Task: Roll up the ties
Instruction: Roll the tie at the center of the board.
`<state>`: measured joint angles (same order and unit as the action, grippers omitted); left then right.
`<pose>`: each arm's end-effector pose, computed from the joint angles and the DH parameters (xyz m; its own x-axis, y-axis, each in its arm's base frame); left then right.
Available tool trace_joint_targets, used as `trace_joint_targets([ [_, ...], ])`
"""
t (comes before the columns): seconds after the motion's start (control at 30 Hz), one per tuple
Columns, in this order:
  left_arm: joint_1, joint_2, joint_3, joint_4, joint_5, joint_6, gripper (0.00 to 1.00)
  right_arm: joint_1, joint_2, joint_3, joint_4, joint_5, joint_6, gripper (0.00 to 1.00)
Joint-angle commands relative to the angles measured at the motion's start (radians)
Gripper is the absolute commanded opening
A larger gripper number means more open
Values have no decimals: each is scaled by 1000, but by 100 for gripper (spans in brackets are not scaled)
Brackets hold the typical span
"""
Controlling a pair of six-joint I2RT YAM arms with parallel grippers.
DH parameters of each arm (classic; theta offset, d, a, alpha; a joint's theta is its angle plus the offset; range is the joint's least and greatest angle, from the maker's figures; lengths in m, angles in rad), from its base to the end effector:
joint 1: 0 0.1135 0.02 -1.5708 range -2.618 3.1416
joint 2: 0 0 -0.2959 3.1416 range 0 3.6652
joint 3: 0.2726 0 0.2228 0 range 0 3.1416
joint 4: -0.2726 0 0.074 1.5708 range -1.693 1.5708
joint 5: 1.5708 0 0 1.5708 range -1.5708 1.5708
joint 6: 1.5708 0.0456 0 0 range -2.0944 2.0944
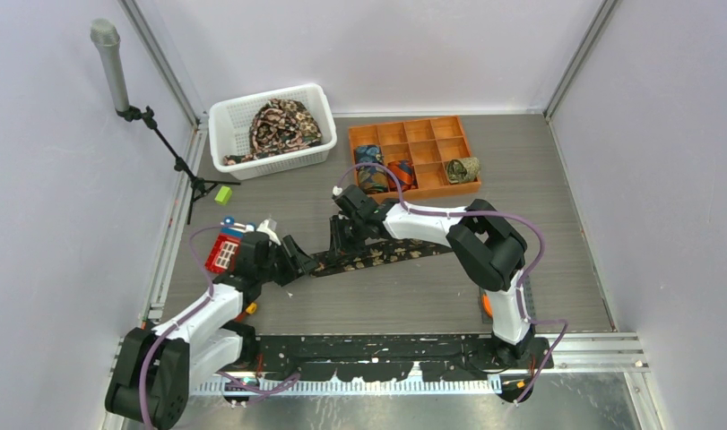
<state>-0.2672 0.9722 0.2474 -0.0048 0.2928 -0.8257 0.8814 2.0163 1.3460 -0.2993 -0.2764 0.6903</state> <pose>0.1329 -0.0500 0.1822 -0.7743 -0.5177 -0.3640 -0.1604 0.7170 -0.6784 0.2573 0.3317 0.1970 -0.9397 -0.1768 -0.2928 -0.3141 0.7852 0.5337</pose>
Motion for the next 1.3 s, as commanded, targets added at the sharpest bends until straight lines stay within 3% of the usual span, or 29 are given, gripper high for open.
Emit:
trace_joint_targets([
  [0.0,6,14,-16,101,27,-28,53,-3,27,-26,-28,49,-18,29],
  [0.47,6,79,-37,204,19,-52,50,-4,29,-26,-27,43,-15,28],
  [0.77,6,113,-36,242,34,-60,38,-3,23,-26,-26,42,-13,27],
  [1.03,6,49,0,106,20,-12,29,-3,-39,17,-63,41,-19,47],
  [1.27,6,-20,41,-45,6,40,27,0,-117,77,-91,25,-18,45],
])
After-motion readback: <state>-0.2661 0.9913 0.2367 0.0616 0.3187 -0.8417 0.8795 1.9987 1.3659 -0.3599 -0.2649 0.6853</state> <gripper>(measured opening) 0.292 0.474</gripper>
